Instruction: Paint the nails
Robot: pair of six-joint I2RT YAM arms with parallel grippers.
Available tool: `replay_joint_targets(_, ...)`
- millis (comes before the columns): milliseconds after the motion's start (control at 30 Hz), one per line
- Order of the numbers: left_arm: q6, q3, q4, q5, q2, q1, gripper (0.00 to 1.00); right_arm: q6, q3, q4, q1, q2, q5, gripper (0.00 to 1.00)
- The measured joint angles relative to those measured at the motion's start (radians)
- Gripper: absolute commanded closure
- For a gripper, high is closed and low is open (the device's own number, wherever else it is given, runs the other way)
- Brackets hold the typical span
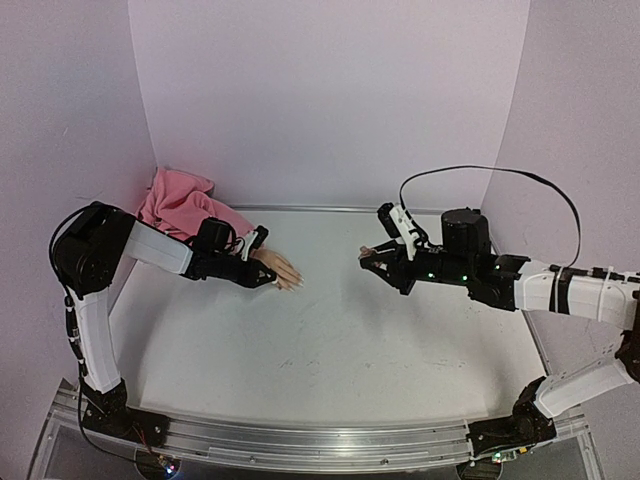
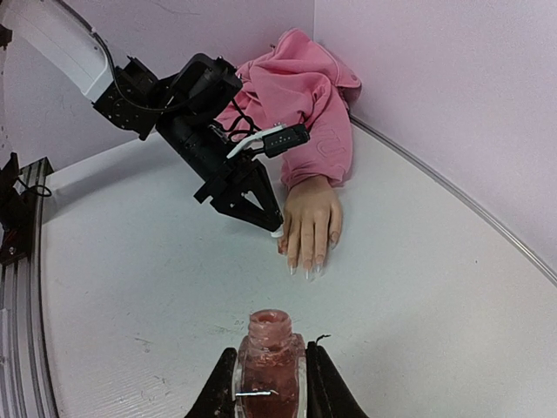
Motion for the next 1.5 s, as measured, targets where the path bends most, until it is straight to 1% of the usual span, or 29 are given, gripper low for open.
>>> replay_joint_targets(667,-0.014,-0.042,0.077,-0.019,-0.011,0.002,1.0,0.0,0.0,0.0,0.0,0.006,-0.004,1.0)
replay_joint_targets(1500,-0.031,-0.043,0.079,-0.008,-0.011,0.016,1.0,0.0,0.0,0.0,0.0,0.013,-0.014,1.0)
